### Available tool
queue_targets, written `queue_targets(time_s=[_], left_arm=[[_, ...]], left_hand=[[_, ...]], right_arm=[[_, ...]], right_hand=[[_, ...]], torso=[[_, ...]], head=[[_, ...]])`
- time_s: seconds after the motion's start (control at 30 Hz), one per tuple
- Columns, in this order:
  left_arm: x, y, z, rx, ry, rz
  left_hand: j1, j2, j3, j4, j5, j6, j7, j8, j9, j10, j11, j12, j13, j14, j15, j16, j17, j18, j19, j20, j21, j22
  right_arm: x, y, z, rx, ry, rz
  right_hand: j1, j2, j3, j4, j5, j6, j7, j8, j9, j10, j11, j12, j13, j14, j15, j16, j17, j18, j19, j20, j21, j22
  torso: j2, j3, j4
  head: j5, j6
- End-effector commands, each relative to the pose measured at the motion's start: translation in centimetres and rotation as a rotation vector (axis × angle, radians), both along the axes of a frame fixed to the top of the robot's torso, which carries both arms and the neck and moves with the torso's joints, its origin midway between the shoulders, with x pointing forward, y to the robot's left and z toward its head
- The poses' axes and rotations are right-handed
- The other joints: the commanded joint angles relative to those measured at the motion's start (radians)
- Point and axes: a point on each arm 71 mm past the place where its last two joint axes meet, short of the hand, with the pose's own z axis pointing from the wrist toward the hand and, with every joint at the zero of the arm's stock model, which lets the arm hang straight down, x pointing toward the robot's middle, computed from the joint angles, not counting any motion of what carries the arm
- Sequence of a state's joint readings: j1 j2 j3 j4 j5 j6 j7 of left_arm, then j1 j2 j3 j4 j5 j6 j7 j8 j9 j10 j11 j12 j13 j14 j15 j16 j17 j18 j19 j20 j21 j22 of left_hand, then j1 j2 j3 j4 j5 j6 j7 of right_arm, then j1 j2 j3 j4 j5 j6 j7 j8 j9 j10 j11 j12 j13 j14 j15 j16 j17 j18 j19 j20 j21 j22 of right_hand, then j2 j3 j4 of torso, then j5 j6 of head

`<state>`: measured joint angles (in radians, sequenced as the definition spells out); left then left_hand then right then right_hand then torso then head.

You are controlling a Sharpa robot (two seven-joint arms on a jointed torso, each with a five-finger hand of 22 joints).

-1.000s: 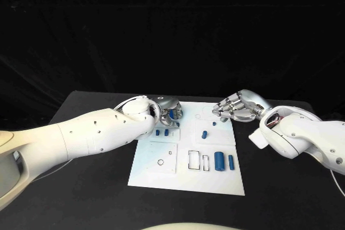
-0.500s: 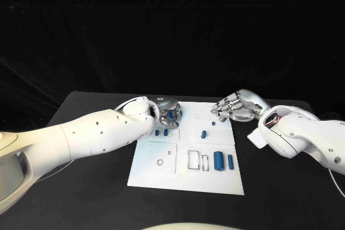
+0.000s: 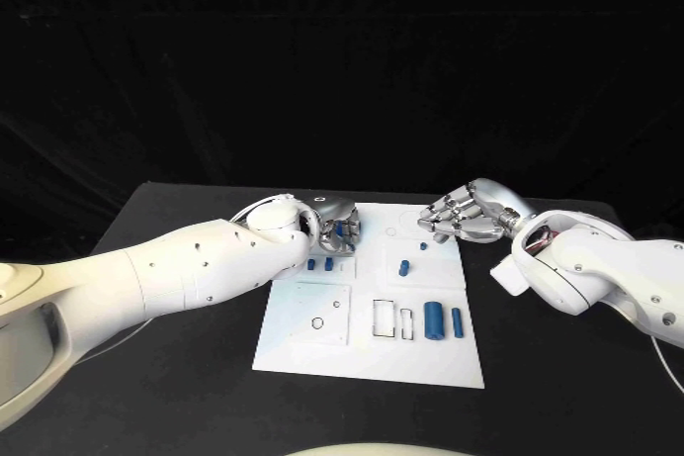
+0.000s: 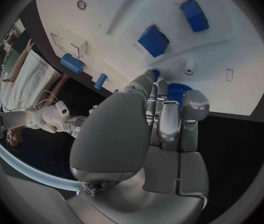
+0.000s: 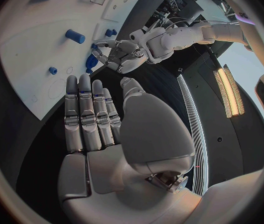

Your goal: Assemble the parts on the task board

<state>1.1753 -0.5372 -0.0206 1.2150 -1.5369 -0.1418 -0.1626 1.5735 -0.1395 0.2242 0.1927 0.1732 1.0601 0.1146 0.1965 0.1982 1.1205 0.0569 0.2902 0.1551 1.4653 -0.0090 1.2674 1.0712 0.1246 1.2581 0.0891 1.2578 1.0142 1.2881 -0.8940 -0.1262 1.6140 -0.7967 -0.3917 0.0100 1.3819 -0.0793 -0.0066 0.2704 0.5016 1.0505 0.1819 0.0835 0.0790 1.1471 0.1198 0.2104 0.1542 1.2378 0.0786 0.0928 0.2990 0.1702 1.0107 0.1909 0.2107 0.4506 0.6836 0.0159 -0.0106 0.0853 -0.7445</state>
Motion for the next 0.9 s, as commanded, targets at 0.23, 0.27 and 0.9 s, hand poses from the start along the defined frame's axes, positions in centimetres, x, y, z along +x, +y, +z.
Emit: queue_targets(time_s=[0.23, 0.27, 0.9], left_arm=[[0.03, -0.37, -0.4, 0.008, 0.043, -0.015], [0.04, -0.36, -0.45, 0.012, 0.048, -0.015], [0.12, -0.51, -0.93, 0.025, 0.074, -0.016]], left_hand=[[0.008, 0.001, 0.013, -0.004, 0.003, 0.006, 0.001, -0.01, -0.004, 0.009, 0.001, -0.011, -0.004, 0.006, -0.008, 0.006, -0.003, -0.01, 0.001, -0.01, 0.005, 0.002], [0.01, 0.001, 0.015, -0.005, 0.003, 0.006, 0.001, -0.011, -0.005, 0.01, 0.001, -0.013, -0.005, 0.006, -0.008, 0.006, -0.004, -0.01, 0.001, -0.01, 0.006, 0.003], [0.025, 0.027, 0.095, -0.039, 0.004, 0.051, 0.004, -0.029, -0.014, 0.059, -0.001, -0.054, -0.014, 0.0, -0.011, 0.006, -0.023, -0.011, -0.005, -0.013, 0.016, 0.013]], right_arm=[[-0.08, 0.23, 0.0, 0.0, -0.002, 0.016], [-0.08, 0.24, 0.0, 0.0, -0.002, 0.016], [-0.08, 0.26, 0.0, 0.0, -0.002, 0.017]], right_hand=[[0.001, 0.009, -0.001, -0.002, 0.004, -0.007, 0.003, -0.004, -0.001, -0.008, 0.002, 0.007, -0.001, -0.002, 0.001, -0.004, -0.001, 0.012, 0.003, 0.002, -0.005, -0.001], [0.001, 0.009, -0.001, -0.002, 0.004, -0.007, 0.003, -0.004, -0.001, -0.008, 0.002, 0.007, -0.001, -0.002, 0.001, -0.004, -0.001, 0.012, 0.003, 0.002, -0.005, -0.001], [0.001, 0.009, -0.001, -0.002, 0.004, -0.006, 0.003, -0.004, -0.001, -0.008, 0.002, 0.007, -0.001, -0.002, 0.001, -0.004, -0.001, 0.012, 0.003, 0.002, -0.005, -0.001]], torso=[[0.001, -0.0005, 0.0004], [0.001, -0.0006, 0.0002], [0.0, -0.0002, 0.001]], head=[[-0.002, -0.003], [-0.002, -0.003], [-0.005, -0.007]])
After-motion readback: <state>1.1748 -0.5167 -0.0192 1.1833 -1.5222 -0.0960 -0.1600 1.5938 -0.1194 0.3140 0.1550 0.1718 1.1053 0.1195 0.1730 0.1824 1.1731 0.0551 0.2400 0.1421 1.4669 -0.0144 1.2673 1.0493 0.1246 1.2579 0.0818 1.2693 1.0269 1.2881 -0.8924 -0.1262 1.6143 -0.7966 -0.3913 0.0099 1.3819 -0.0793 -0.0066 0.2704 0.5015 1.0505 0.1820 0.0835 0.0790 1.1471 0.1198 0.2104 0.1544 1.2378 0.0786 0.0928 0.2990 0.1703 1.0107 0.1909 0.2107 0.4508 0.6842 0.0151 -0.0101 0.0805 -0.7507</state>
